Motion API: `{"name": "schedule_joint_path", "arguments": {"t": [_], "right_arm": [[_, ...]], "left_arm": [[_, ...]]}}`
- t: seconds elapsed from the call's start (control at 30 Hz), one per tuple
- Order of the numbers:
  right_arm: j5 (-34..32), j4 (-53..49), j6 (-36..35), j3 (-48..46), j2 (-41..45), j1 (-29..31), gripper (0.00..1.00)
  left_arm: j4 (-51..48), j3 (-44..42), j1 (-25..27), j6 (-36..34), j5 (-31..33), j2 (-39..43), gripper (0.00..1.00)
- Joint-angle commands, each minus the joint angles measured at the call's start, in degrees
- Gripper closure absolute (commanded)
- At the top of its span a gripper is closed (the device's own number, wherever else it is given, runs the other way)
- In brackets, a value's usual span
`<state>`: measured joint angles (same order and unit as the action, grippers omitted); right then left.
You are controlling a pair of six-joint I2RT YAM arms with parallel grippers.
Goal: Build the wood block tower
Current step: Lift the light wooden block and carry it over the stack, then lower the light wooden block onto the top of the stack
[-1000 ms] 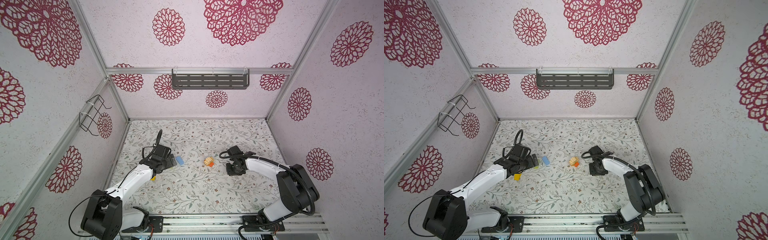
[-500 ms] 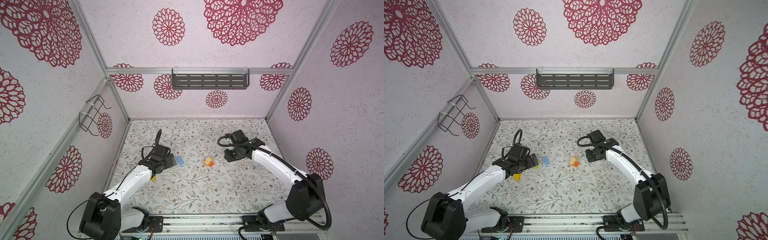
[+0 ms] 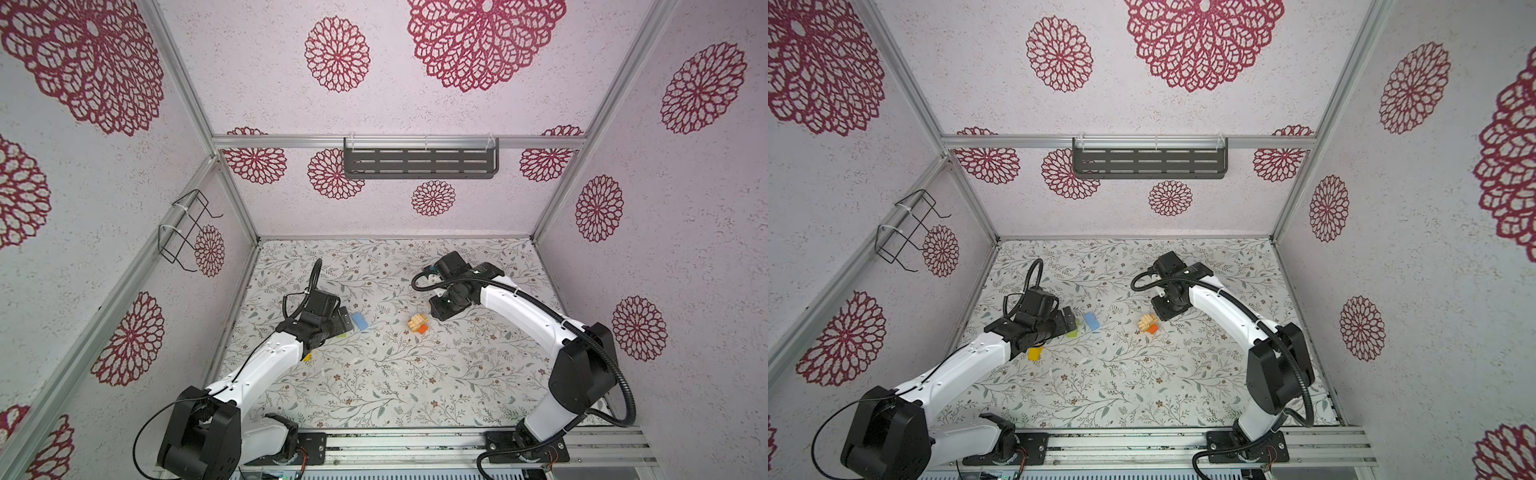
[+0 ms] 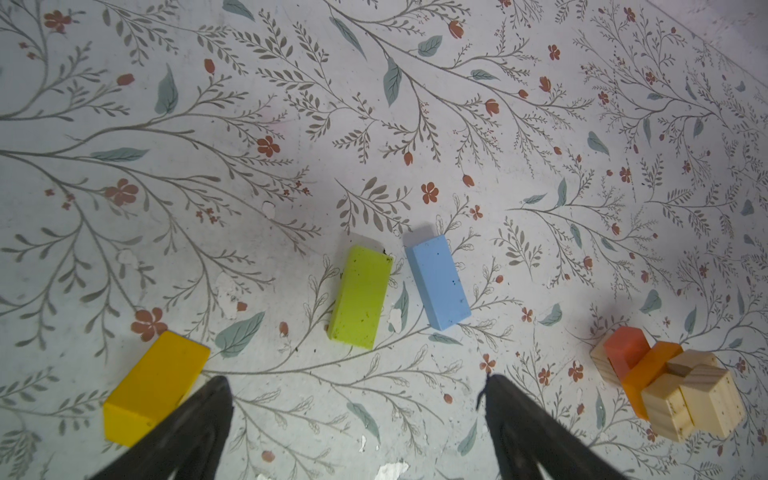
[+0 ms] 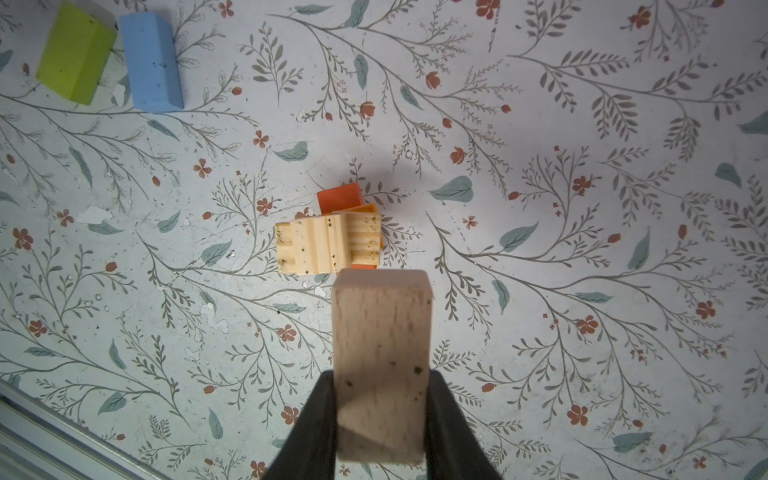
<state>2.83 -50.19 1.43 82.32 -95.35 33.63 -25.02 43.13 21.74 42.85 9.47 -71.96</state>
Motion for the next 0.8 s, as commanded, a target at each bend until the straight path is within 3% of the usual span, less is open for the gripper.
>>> {"name": "schedule_joint_path", "arguments": {"t": [0.0,0.77], "right_arm": [[0.4,-1.7,-3.1,2.9,-1.2,1.1,0.73],[2.4,1.2,-8.5,5.7,-8.1,3.8,0.72]], "left_arm": [[2.8,-1.1,-0.5,-0.4,0.1,0.4,0.03],[6.3,-2.8,-0.6,-1.0,-2.0,-2.6,0.03]]}}
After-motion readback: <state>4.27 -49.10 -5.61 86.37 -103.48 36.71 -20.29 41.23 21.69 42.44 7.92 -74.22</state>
